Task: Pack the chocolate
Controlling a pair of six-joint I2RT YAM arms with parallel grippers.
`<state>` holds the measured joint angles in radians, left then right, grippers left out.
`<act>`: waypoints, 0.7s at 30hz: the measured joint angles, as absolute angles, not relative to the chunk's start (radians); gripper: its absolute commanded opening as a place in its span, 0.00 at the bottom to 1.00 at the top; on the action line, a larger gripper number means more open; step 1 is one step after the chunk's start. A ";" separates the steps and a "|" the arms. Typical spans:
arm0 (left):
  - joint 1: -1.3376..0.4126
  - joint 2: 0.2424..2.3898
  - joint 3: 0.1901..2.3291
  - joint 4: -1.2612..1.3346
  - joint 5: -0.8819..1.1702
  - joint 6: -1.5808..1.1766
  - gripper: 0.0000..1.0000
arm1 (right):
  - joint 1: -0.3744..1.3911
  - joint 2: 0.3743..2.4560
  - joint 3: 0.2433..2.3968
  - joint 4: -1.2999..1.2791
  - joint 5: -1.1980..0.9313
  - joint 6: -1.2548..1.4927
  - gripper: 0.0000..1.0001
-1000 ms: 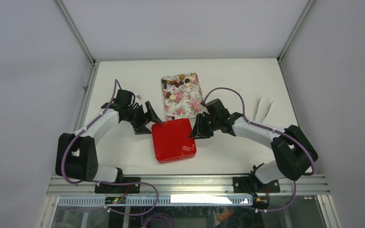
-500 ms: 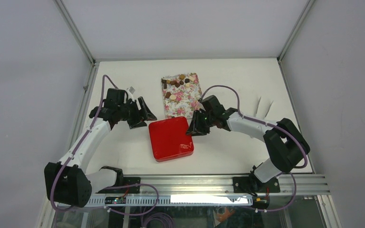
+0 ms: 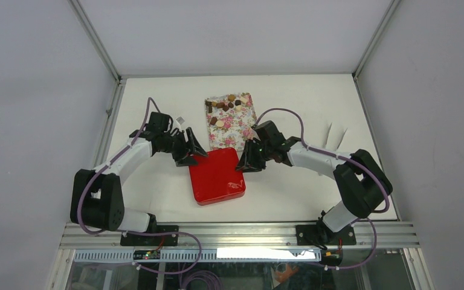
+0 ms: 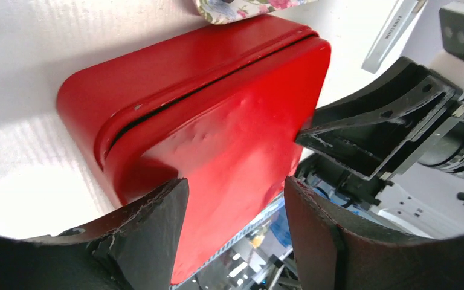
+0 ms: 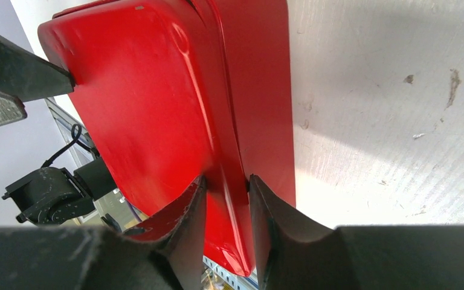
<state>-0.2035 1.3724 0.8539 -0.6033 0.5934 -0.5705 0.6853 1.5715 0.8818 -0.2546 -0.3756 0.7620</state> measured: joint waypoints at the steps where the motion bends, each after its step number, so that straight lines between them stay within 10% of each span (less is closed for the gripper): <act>1: -0.203 1.394 0.855 -0.591 0.603 -0.583 0.62 | 0.686 1.571 0.882 -0.255 -0.374 0.762 0.32; 14: -0.204 1.484 0.915 -0.533 0.607 -0.622 0.61 | 0.731 1.515 0.916 -0.382 -0.218 0.699 0.54; 21: -0.204 1.508 0.923 -0.524 0.586 -0.629 0.61 | 0.798 1.512 1.059 -0.532 -0.009 0.610 0.48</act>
